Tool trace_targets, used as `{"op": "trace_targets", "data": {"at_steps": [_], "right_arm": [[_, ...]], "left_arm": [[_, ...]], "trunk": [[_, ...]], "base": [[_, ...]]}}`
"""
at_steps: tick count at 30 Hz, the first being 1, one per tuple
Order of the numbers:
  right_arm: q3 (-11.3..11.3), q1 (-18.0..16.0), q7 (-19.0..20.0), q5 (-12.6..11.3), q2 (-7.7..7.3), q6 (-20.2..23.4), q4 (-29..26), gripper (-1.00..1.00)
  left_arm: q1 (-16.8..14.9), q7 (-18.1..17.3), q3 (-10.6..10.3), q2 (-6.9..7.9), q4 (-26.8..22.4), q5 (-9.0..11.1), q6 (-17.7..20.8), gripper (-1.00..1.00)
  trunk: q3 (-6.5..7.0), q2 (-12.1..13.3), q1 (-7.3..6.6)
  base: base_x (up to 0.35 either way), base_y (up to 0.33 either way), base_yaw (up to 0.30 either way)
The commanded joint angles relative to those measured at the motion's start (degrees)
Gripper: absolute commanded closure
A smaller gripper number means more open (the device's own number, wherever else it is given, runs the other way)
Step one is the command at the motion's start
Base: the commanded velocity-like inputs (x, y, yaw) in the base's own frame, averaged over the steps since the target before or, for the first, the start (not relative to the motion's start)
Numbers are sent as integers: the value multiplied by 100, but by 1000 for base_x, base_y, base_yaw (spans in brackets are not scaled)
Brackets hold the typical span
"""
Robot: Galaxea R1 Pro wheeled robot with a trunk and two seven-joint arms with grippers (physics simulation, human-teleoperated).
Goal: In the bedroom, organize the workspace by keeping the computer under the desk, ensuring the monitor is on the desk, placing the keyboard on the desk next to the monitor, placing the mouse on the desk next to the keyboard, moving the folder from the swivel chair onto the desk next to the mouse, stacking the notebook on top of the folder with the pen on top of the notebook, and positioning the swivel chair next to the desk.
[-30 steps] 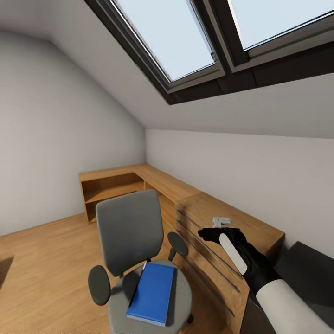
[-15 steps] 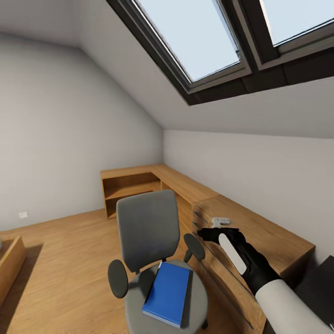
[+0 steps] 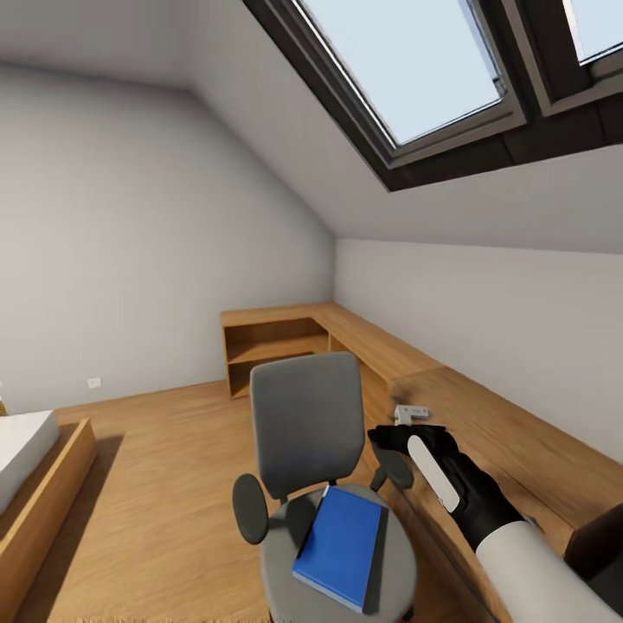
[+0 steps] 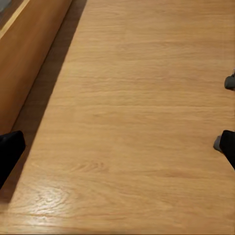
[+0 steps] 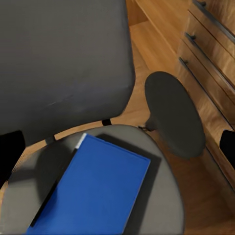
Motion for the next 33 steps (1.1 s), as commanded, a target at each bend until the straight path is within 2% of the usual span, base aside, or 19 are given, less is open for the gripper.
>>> {"op": "trace_targets", "data": {"at_steps": [1,33], "right_arm": [[22,-5,-58,-61,-7,8,-8,-100],[30,-5,-60,-61,-7,11,-8,-100]], "left_arm": [[2,54,10,-1,-11,-54,-4,-100],[2,52,17,-1,-11,-54,-4,-100]], "trunk": [[-12,-4,0],[-213,-4,0]], "base": [[0,0,235],[0,0,203]]}}
